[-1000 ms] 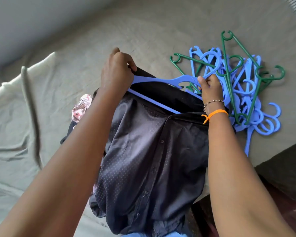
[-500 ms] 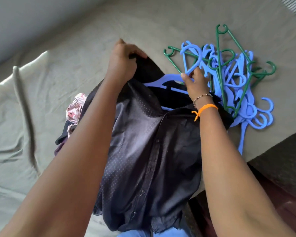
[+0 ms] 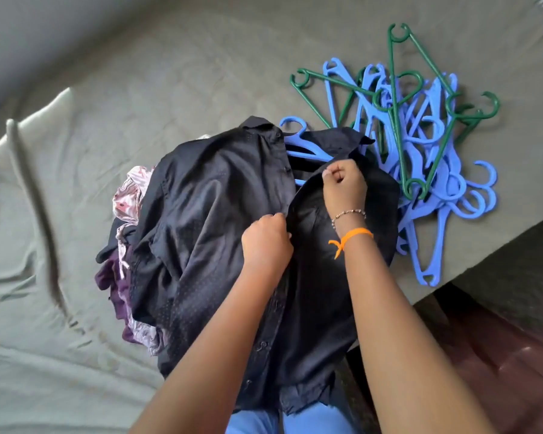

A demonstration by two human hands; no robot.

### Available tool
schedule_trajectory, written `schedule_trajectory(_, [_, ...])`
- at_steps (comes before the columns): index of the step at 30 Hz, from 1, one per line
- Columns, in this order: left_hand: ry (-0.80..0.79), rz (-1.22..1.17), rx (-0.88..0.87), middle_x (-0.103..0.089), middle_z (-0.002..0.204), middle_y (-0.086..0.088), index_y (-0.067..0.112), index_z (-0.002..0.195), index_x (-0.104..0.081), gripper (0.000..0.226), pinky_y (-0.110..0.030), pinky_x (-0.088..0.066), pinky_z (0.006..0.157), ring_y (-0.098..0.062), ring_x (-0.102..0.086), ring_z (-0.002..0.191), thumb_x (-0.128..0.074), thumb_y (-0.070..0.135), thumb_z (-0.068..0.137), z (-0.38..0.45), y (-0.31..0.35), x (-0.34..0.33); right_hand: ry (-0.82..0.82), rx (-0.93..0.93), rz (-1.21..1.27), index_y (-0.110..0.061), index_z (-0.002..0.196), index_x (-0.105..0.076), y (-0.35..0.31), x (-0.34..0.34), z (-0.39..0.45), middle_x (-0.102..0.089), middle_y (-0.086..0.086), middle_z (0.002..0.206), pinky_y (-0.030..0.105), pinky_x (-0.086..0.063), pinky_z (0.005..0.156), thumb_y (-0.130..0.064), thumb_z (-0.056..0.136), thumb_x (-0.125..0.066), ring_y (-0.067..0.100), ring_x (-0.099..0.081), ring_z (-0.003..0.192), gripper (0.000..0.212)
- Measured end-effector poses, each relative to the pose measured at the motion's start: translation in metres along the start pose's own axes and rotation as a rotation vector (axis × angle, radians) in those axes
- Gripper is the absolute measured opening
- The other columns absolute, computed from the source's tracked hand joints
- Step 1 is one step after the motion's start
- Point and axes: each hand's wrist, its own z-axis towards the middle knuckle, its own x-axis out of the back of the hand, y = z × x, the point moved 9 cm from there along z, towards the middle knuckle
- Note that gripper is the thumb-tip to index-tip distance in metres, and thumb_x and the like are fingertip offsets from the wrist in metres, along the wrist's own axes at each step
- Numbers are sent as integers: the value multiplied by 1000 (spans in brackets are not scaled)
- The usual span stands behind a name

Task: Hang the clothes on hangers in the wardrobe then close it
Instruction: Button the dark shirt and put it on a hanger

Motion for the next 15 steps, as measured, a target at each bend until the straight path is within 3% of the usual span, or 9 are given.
schedule_trajectory(3, [-117, 30, -35, -61, 107, -10, 8, 100, -56, 13, -31, -36, 69, -31, -58, 103, -56, 16, 91, -9, 0, -7, 49, -146, 81, -9, 85, -44, 18, -4, -22, -49, 6, 79, 33, -43, 74, -20, 84, -66, 21, -47, 73, 24])
schedule_trajectory(6, [-274, 164, -89, -60, 114, -11, 7, 109, -57, 21, -33, -41, 74, -32, -57, 109, -56, 11, 88, -27, 0, -25, -80, -227, 33, -11, 87, -42, 23, -24, -36, -55, 6, 85, 34, -43, 74, -35, 78, -72, 22, -51, 80, 39])
schedule_trajectory(9, [-424, 227, -80, -60, 117, -10, 6, 114, -56, 28, -35, -46, 83, -31, -56, 112, -59, 11, 86, -40, -3, -41, -202, -212, -120, -12, 93, -50, 25, -37, -43, -62, 10, 94, 30, -42, 78, -24, 80, -68, 25, -56, 94, 25])
schedule_trajectory(10, [-493, 215, -74, -61, 111, -8, 5, 108, -58, 24, -35, -46, 84, -30, -57, 112, -63, 15, 86, -40, -5, -46, -210, -217, -129, -11, 94, -55, 27, -36, -44, -63, 8, 92, 28, -42, 77, -19, 81, -65, 25, -57, 95, 18])
schedule_trajectory(12, [-642, 163, -62, -64, 87, -3, 6, 78, -59, 23, -34, -48, 84, -28, -61, 105, -69, 27, 84, -39, -9, -54, -196, -235, -81, -7, 91, -63, 34, -32, -44, -63, 4, 83, 26, -45, 76, -13, 83, -60, 25, -61, 91, 10])
schedule_trajectory(13, [-641, 129, -45, -64, 82, -4, 8, 69, -58, 27, -33, -50, 83, -28, -63, 101, -68, 29, 83, -34, -11, -51, -183, -248, -40, -6, 89, -65, 38, -31, -43, -65, 4, 80, 29, -49, 80, -10, 82, -59, 26, -64, 88, 10])
schedule_trajectory(15, [-443, -84, 36, -67, 94, -12, 6, 82, -65, 12, -35, -52, 85, -32, -64, 98, -59, 17, 83, -14, -17, -28, -186, -282, 35, -5, 83, -67, 48, -30, -42, -68, 8, 76, 45, -54, 84, -7, 79, -57, 31, -66, 83, 10])
